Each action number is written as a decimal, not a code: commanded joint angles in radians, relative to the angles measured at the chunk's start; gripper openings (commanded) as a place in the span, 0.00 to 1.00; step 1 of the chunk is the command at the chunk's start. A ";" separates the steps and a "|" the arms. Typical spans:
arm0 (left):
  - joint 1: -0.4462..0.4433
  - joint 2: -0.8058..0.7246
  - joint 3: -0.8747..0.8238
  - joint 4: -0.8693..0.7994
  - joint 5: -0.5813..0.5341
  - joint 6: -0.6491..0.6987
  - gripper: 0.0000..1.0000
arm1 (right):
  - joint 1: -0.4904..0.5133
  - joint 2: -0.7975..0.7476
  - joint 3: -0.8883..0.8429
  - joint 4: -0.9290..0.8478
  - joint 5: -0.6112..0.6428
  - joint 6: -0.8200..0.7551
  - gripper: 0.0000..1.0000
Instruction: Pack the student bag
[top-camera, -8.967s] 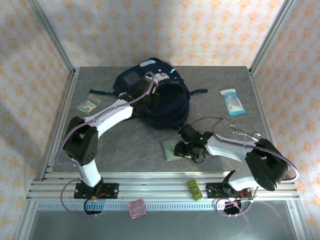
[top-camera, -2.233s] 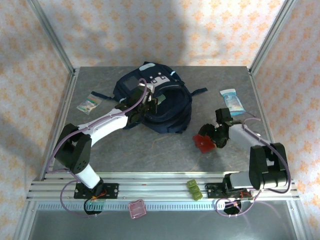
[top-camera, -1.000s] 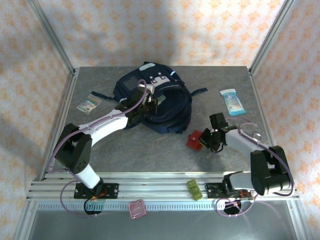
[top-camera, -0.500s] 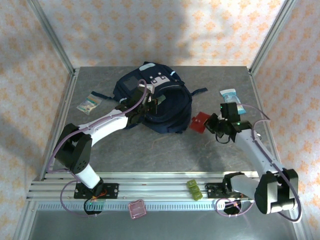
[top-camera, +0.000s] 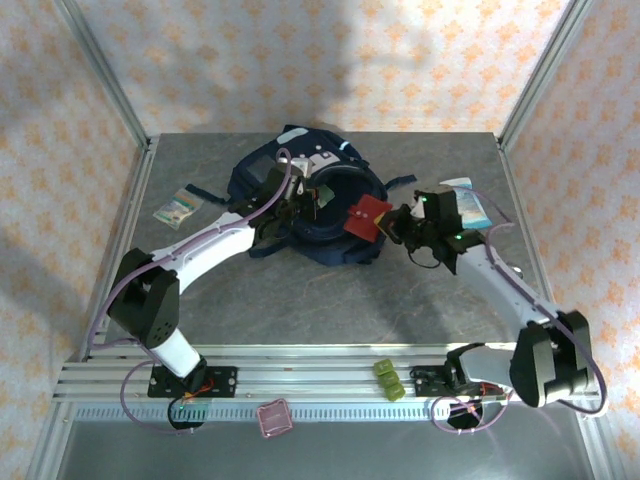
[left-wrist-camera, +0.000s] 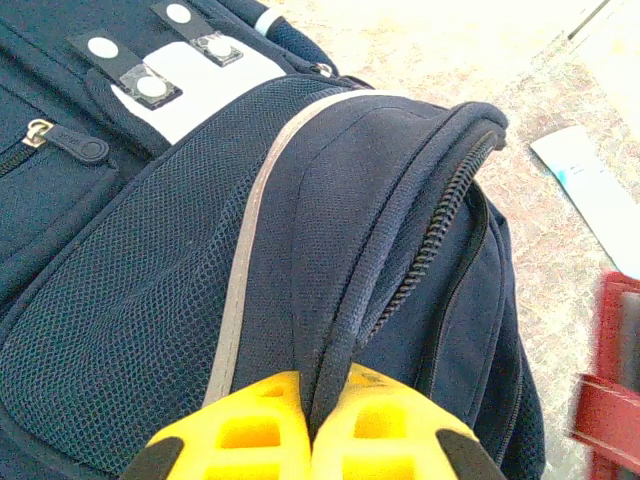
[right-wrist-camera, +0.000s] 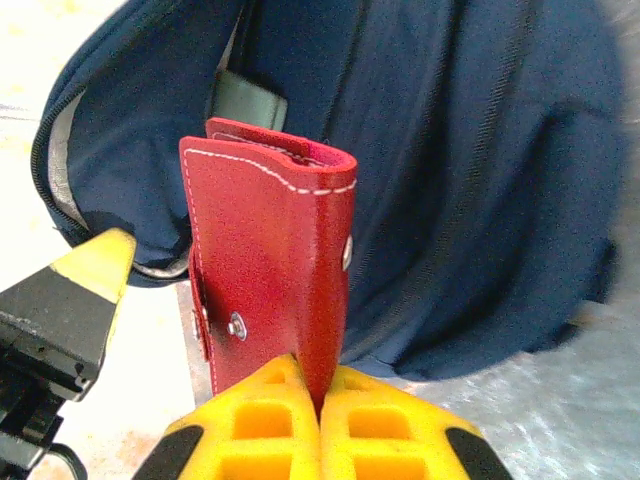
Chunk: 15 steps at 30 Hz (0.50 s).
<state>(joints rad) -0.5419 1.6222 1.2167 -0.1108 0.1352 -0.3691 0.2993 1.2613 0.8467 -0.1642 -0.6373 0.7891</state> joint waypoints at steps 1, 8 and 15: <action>-0.025 -0.104 0.036 0.110 0.061 0.002 0.00 | 0.013 0.073 0.052 0.198 -0.008 0.082 0.00; -0.050 -0.116 -0.013 0.159 0.081 0.001 0.00 | 0.019 0.265 0.166 0.218 0.011 0.159 0.00; -0.064 -0.121 -0.018 0.174 0.080 0.005 0.00 | 0.028 0.443 0.289 0.254 0.073 0.290 0.00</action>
<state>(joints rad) -0.5907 1.5681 1.1751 -0.0856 0.1833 -0.3668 0.3164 1.6585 1.0813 0.0116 -0.6044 0.9947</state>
